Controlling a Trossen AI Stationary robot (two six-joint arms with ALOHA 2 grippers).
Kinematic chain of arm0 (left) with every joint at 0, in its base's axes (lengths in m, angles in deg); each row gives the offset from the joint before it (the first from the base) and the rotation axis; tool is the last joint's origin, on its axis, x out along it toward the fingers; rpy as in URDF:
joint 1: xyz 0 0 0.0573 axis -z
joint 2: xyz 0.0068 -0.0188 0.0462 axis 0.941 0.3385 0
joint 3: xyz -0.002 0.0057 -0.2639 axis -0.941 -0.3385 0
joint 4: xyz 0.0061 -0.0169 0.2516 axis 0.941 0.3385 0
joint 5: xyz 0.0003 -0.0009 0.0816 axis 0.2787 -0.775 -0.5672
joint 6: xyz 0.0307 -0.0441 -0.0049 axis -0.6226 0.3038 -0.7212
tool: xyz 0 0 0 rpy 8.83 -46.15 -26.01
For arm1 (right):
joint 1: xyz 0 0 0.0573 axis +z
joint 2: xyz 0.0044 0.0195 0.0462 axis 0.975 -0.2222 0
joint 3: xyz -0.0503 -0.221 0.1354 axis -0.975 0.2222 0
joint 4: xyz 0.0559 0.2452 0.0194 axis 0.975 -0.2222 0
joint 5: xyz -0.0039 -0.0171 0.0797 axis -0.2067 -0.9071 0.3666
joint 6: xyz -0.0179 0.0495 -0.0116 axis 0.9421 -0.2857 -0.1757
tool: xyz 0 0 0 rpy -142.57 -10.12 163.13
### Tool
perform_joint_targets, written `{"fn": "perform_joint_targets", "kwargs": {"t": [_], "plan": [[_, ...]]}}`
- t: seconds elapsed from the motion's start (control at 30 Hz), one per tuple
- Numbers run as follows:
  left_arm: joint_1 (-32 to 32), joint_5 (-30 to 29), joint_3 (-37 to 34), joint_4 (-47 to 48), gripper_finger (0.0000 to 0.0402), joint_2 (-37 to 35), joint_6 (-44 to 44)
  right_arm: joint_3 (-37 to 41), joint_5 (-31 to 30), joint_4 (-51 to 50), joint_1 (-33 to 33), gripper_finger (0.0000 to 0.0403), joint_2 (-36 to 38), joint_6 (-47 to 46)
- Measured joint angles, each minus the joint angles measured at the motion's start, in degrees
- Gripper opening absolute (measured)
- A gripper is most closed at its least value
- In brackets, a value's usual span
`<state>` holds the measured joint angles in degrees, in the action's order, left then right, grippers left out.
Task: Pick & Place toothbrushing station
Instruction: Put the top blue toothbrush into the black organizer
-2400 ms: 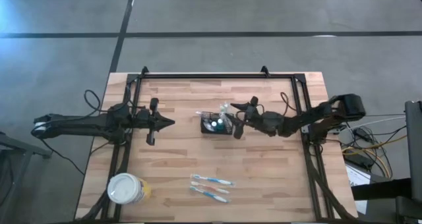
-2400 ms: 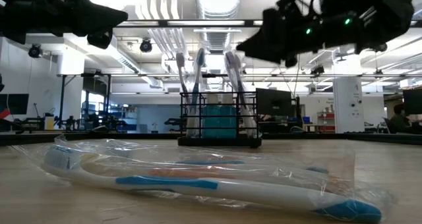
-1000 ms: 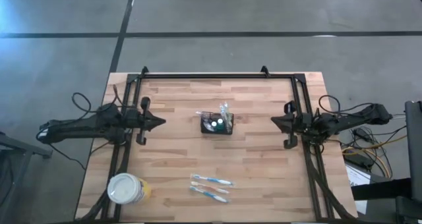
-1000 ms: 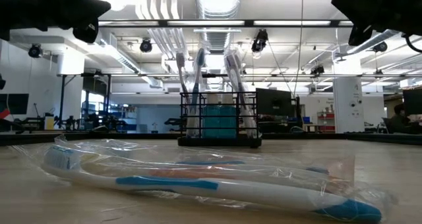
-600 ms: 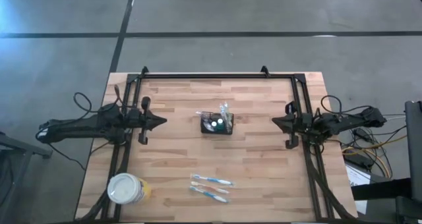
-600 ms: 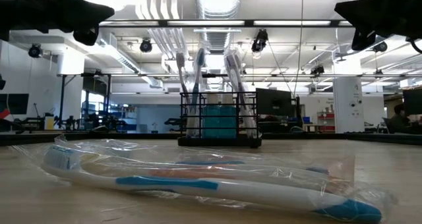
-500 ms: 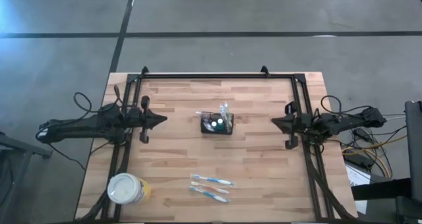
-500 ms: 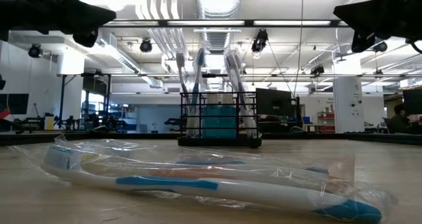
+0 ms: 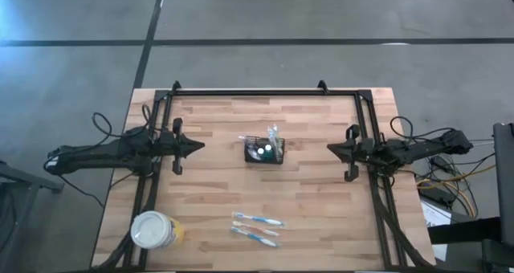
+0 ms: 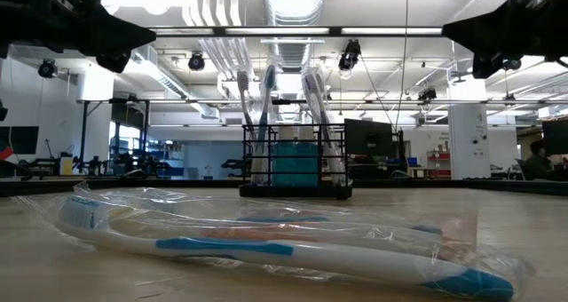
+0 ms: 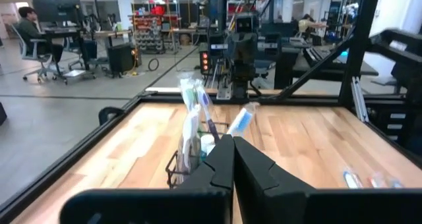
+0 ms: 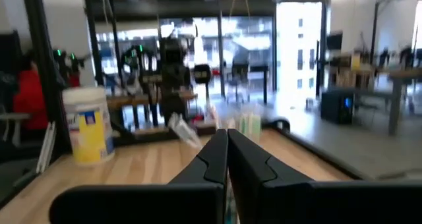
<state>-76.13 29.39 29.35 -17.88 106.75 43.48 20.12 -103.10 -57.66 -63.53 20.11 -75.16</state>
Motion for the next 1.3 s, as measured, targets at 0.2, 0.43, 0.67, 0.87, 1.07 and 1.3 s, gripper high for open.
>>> {"fn": "perform_joint_targets", "kwargs": {"t": [0.2,0.43,0.67,0.87,1.07,1.3], "plan": [[0.0,0.01,0.0,0.81,0.0013,0.0,-1.08,-13.58,-0.22,-15.4,0.01,0.0008,-10.54,-5.56],[0.0,0.01,0.0,0.79,0.001,0.0,-2.51,-30.33,-0.14,-21.23,1.9,0.0008,-34.4,-7.2],[0.0,0.01,0.0,0.77,0.001,0.0,-2.67,-45.55,0.0,-22.19,5.18,0.0008,-57.21,-9.6],[0.0,0.01,0.0,0.77,0.001,0.0,-2.52,-58.63,0.0,-29.69,7.21,0.0008,-71.01,-15.7],[0.0,0.03,0.0,0.78,0.0012,0.0,-1.59,-71.44,-0.04,-39.14,9.88,0.0009,-83.21,-21.65],[0.0,0.07,0.0,0.78,0.0011,0.0,1.3,-82.47,5.81,-45.76,12.06,0.004,-95.6,-27.49]]}}
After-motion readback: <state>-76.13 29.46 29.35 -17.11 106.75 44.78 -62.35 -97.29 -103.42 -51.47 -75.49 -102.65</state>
